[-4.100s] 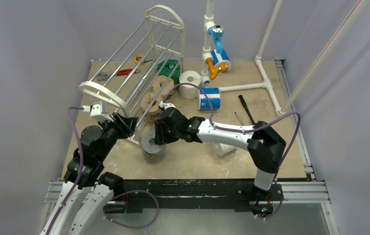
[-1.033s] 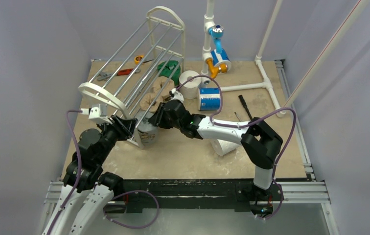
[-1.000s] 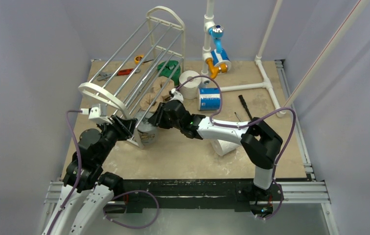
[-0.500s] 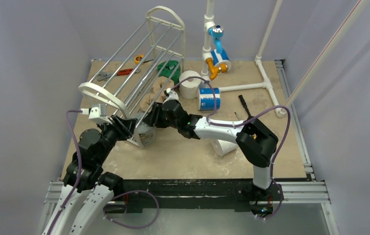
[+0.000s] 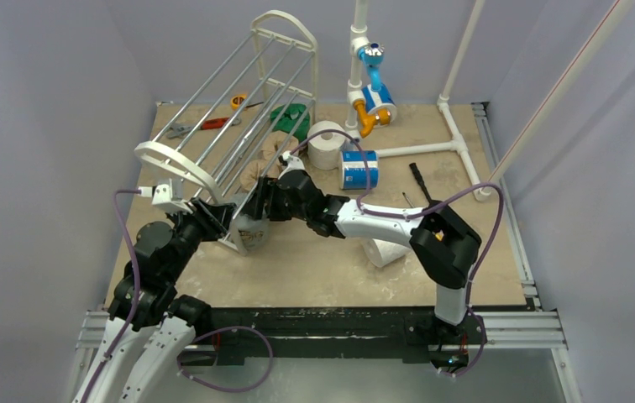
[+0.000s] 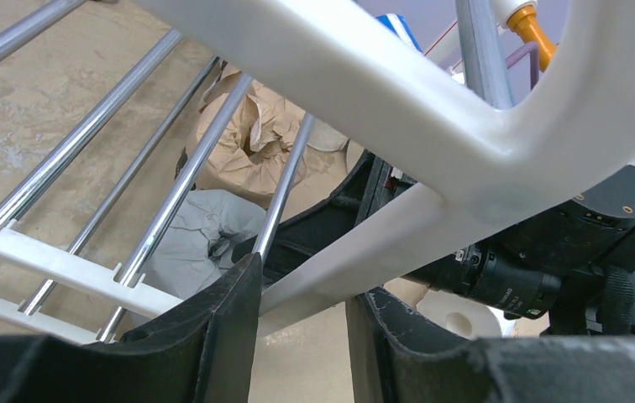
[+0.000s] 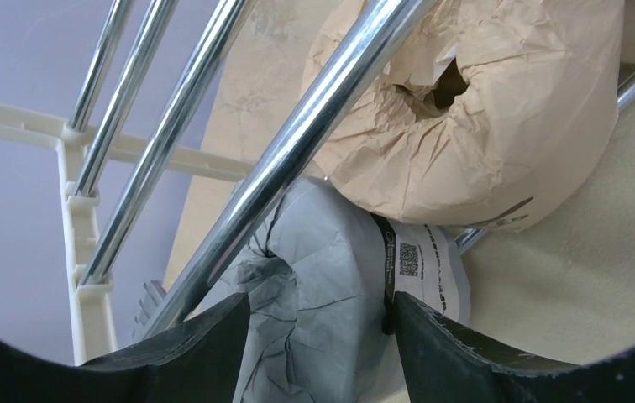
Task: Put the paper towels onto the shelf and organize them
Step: Place the paper towel on the shelf.
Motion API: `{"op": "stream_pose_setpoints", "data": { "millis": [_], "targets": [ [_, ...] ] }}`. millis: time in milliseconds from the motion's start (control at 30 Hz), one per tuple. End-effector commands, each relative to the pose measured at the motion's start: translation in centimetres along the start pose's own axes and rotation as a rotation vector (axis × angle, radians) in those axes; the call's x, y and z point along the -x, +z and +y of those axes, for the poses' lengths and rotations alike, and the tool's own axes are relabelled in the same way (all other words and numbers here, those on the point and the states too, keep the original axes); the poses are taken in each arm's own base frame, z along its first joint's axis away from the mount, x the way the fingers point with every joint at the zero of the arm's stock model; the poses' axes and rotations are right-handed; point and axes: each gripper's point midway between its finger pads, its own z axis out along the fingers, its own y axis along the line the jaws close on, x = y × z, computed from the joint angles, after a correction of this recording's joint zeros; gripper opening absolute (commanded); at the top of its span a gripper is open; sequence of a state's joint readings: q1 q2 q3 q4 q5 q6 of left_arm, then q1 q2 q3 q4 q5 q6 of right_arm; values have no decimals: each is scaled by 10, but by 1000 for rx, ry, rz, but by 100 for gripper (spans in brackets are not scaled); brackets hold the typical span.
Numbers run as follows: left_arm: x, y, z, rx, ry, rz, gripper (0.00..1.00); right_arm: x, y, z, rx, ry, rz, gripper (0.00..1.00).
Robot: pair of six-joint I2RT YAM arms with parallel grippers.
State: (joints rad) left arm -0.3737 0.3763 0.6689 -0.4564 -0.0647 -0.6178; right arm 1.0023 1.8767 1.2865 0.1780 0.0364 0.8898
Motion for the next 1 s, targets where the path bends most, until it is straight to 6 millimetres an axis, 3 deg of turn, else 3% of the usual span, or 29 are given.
{"op": "stream_pose_setpoints", "data": {
  "millis": [0,367,533,667,967],
  "targets": [
    [-34,-2,7,17,-72,124,35,-1,-27,32,70,-47,38,65],
    [-36,-1,8,19,-78,127,35,-1,-32,26,44,-80,41,67],
    [-38,0,8,21,-79,132,35,-9,-24,18,34,-67,67,59],
    [-39,0,8,17,-80,133,35,-11,-20,24,77,-77,70,51],
    [-40,1,7,15,-85,135,35,-19,-8,39,187,-123,98,44]
  ]
}}
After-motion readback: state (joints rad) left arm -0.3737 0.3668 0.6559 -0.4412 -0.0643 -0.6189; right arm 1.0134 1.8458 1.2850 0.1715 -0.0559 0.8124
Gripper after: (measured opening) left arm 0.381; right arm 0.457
